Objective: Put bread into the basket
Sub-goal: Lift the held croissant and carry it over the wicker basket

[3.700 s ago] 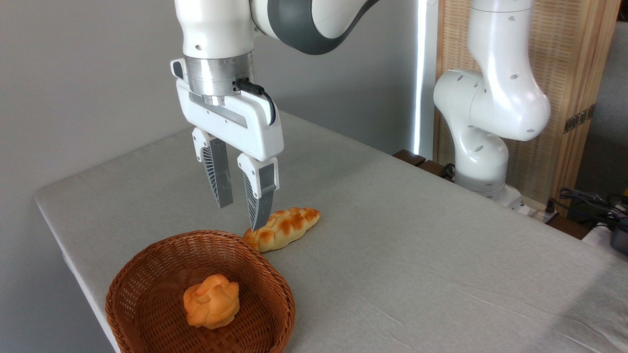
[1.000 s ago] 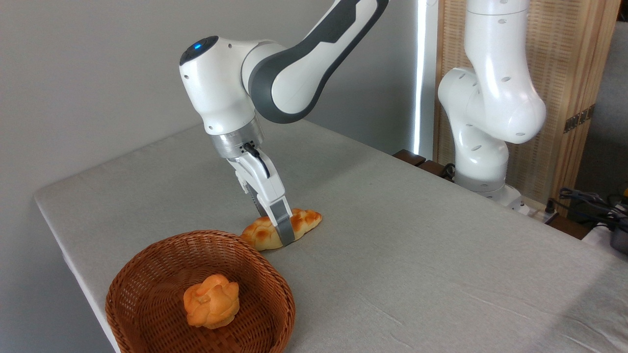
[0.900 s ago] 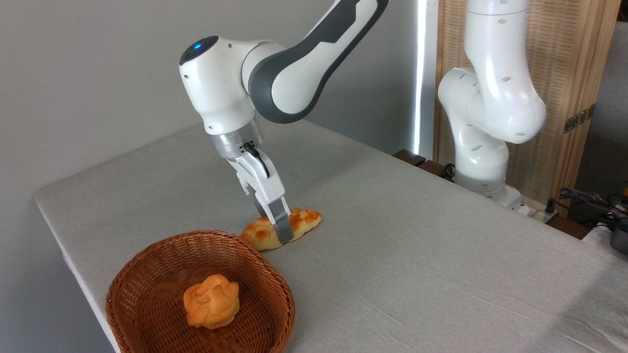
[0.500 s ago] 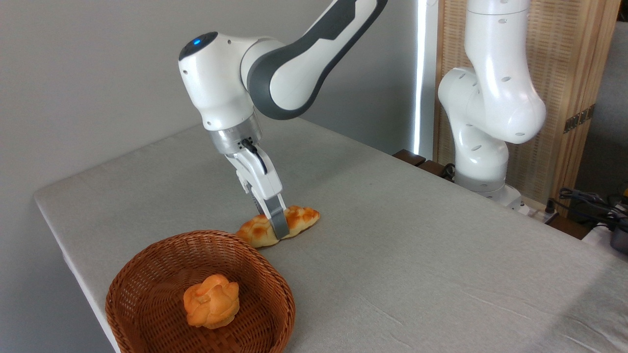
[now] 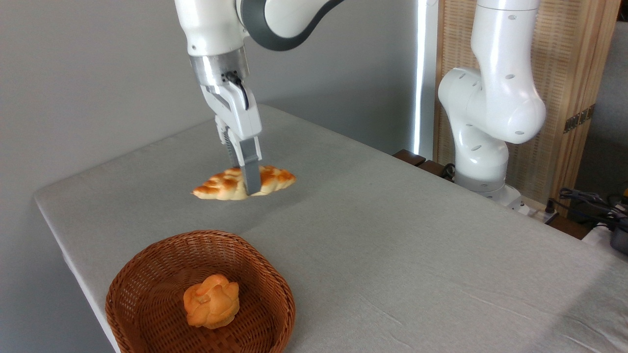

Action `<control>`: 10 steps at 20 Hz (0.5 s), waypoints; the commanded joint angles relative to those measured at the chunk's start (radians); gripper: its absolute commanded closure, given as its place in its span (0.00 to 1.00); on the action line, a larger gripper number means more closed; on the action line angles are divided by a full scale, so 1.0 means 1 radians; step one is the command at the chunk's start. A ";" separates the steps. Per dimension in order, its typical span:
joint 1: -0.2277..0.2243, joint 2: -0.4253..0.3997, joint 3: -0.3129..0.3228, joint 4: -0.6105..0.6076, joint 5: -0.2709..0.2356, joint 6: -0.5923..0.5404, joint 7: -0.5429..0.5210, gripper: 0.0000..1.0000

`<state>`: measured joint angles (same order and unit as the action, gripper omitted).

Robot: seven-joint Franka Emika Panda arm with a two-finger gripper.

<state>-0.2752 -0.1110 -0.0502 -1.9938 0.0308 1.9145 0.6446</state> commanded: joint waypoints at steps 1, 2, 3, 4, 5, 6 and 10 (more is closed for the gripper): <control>0.002 0.010 0.091 0.027 -0.080 0.134 0.006 0.54; 0.004 0.016 0.110 0.027 -0.106 0.188 0.006 0.51; 0.004 0.025 0.124 0.026 -0.117 0.227 0.006 0.48; 0.005 0.045 0.136 0.027 -0.117 0.260 0.006 0.48; 0.005 0.060 0.141 0.027 -0.117 0.296 0.006 0.48; 0.008 0.080 0.142 0.027 -0.118 0.328 0.003 0.48; 0.013 0.145 0.176 0.026 -0.193 0.461 -0.003 0.06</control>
<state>-0.2602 -0.0124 0.0981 -1.9783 -0.0913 2.2793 0.6447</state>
